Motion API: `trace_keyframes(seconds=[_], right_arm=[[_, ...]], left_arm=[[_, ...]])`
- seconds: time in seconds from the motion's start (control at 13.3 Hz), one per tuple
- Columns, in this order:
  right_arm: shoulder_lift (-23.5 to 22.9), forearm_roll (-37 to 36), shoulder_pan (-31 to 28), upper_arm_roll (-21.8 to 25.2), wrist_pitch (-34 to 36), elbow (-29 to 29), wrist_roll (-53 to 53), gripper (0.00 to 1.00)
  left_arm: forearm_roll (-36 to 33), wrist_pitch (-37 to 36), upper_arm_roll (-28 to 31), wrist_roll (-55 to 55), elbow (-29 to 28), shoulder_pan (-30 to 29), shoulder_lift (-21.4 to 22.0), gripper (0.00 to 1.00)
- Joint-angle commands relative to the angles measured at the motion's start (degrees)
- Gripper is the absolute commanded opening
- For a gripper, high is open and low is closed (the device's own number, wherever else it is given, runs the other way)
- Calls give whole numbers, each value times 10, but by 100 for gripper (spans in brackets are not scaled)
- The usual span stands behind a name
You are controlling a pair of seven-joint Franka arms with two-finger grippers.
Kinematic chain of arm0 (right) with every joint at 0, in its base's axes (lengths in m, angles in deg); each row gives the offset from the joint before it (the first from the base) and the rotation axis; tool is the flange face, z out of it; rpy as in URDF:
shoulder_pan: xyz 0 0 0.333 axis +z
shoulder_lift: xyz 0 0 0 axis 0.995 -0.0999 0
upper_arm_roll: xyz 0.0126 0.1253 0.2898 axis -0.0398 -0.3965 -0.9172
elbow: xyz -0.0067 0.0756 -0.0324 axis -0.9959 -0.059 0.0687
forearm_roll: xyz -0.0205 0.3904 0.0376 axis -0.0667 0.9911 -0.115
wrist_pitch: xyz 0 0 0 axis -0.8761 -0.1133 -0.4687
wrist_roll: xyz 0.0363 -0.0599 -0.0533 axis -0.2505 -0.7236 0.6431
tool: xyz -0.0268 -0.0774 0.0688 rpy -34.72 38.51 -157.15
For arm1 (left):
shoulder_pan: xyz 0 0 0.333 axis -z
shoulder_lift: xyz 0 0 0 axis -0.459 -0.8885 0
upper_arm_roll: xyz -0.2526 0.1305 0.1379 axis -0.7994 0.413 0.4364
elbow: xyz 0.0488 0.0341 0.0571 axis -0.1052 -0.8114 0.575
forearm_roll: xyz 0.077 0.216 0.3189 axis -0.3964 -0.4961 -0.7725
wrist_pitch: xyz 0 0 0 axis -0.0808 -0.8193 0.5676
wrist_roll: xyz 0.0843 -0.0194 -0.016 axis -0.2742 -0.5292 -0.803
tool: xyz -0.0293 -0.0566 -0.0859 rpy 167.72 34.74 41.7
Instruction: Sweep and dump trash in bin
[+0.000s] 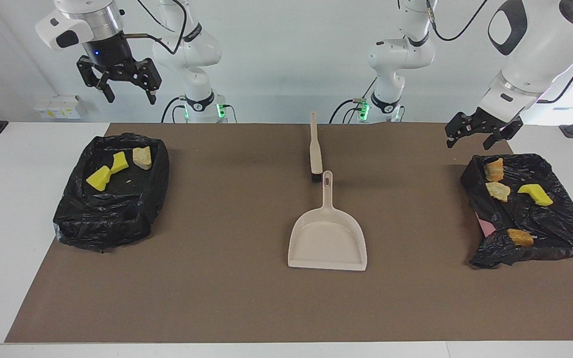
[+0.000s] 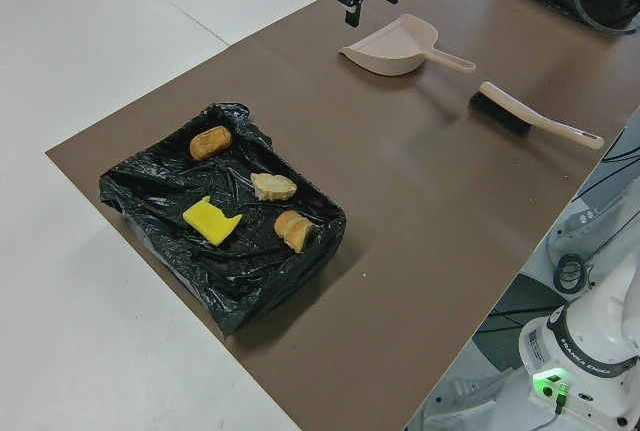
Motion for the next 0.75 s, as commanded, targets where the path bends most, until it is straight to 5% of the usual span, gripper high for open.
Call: trace_keyframes(seconds=[0.0, 0.67], right_arm=[[12, 9, -6, 0, 6, 12, -12, 100], [12, 9, -6, 0, 6, 12, -13, 100]], left_arm=[[-6, -20, 5, 4, 3, 0, 10, 100], [-3, -68, 12, 11, 40, -1, 11, 100]])
